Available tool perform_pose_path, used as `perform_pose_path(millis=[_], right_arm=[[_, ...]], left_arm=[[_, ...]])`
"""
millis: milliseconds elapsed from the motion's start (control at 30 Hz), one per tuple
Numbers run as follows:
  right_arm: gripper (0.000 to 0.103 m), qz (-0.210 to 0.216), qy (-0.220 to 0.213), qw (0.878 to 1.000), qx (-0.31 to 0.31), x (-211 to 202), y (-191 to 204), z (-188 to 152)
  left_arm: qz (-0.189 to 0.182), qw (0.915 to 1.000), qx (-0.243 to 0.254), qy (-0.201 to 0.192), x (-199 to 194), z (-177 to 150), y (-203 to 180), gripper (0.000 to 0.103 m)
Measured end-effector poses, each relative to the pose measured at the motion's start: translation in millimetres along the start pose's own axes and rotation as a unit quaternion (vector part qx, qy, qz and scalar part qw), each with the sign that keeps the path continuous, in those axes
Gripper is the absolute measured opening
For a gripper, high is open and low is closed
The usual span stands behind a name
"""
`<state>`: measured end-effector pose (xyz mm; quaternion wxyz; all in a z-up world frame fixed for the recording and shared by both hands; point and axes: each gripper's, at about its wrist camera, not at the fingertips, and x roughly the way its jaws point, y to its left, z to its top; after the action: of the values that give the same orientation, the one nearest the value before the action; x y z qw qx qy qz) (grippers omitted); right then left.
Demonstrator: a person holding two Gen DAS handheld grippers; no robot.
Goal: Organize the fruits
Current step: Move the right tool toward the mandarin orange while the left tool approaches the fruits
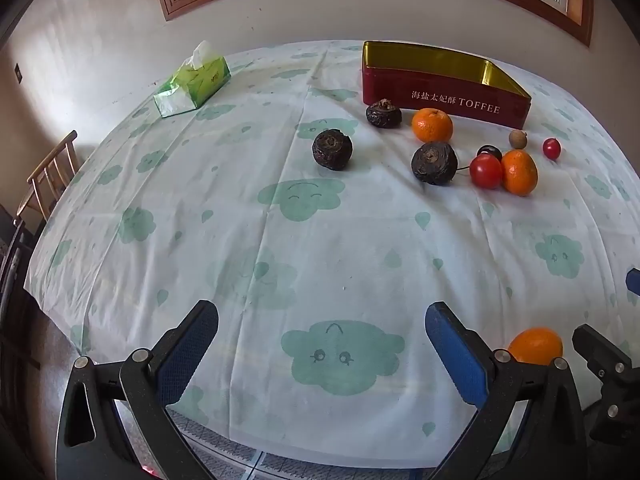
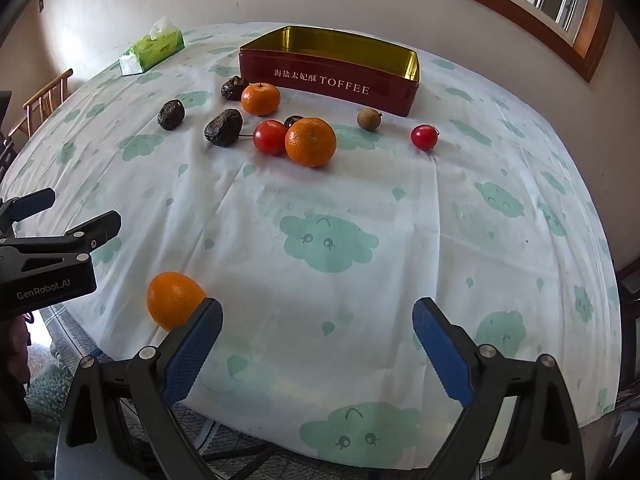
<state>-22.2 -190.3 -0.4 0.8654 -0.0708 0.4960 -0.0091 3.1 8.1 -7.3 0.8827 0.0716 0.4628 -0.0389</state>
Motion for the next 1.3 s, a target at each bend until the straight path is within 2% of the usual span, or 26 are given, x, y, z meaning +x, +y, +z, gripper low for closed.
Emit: perform_pose_path(millis=[667, 1300], right_arm=[[0.092, -0.006, 0.006, 1.000, -0.003, 3, 3, -1], [0.078, 0.011, 0.017, 1.000, -0.019, 4, 10, -2]], left_arm=[[0.003, 0.9999, -0.005, 0.010, 4, -1, 2, 0.103], [0.007, 0.9998, -0.010, 0.017, 6, -1, 5, 0.103]])
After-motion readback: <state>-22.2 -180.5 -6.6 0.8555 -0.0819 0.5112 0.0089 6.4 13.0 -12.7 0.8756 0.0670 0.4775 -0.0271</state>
